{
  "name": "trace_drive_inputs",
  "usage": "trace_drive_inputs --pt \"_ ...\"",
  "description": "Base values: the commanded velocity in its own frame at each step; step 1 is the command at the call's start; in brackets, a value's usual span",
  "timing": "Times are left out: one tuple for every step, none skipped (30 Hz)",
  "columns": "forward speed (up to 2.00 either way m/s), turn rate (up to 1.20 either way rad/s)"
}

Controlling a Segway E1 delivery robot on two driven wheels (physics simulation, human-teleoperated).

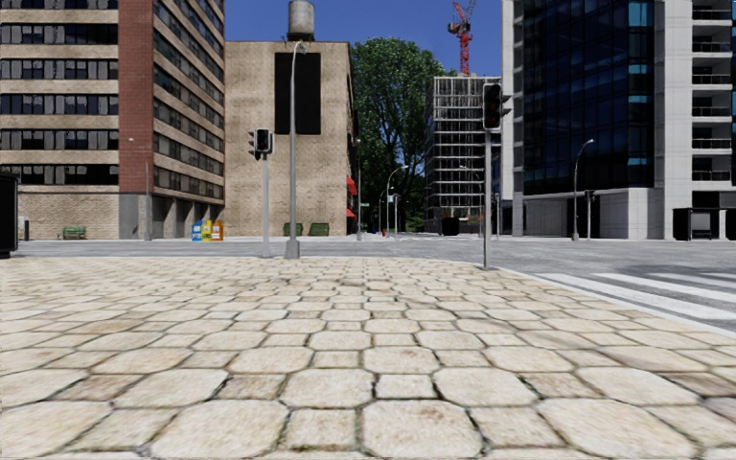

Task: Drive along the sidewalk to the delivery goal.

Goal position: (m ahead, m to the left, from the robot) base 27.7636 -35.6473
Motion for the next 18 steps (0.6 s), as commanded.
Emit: trace_drive_inputs --pt "2.00 -0.36" --pt "2.00 -0.49" --pt "2.00 -0.49" --pt "2.00 -0.58" --pt "2.00 -0.60" --pt "2.00 -0.61" --pt "2.00 -0.61" --pt "2.00 -0.61" --pt "2.00 -0.61" --pt "2.00 -0.61" --pt "2.00 -0.58" --pt "2.00 -0.58" --pt "2.00 -0.58" --pt "2.00 -0.58" --pt "2.00 -0.63" --pt "2.00 -0.68" --pt "2.00 -0.69" --pt "2.00 -0.67"
